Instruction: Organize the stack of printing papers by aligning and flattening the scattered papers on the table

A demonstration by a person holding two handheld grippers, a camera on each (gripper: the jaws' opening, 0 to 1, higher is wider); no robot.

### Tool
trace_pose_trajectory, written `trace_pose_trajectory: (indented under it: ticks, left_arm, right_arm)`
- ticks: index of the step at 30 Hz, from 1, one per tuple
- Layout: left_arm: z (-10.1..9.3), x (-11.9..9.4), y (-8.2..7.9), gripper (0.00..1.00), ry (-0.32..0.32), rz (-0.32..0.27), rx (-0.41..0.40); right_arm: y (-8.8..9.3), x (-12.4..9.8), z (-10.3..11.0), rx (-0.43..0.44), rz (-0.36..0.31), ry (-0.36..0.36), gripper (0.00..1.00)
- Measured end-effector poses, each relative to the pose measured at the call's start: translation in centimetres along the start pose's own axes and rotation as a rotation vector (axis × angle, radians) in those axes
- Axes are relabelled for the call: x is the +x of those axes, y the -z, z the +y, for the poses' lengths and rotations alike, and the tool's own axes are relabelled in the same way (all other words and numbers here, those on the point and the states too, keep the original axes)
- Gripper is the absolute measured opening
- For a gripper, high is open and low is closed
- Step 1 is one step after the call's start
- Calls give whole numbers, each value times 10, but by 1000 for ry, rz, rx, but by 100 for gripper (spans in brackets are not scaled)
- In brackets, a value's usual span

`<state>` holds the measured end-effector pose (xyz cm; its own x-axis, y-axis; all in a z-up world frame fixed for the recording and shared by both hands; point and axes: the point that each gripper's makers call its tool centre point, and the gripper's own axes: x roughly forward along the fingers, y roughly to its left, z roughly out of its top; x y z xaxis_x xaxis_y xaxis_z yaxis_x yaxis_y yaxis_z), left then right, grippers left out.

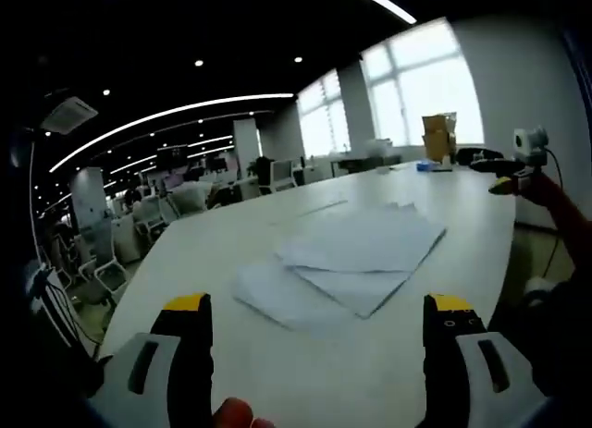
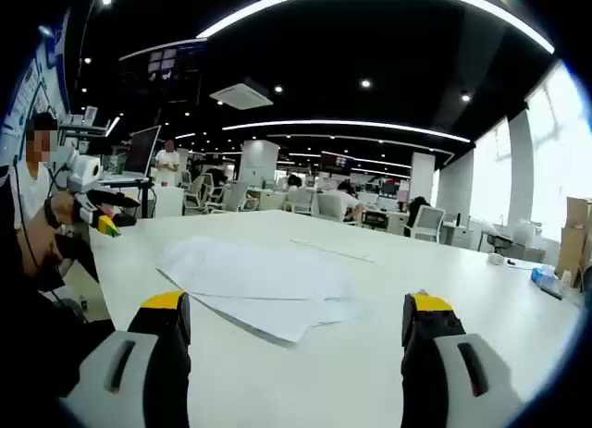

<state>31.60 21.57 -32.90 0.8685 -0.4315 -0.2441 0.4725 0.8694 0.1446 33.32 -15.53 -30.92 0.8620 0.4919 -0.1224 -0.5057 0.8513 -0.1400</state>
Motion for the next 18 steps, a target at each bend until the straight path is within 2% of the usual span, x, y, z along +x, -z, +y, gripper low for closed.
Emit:
trace_pose_trajectory:
  ticks: [18]
  left_arm:
    - [0, -1, 0, 97, -3, 1, 6]
  right_arm:
    - [3, 1, 0, -9, 12, 4, 90]
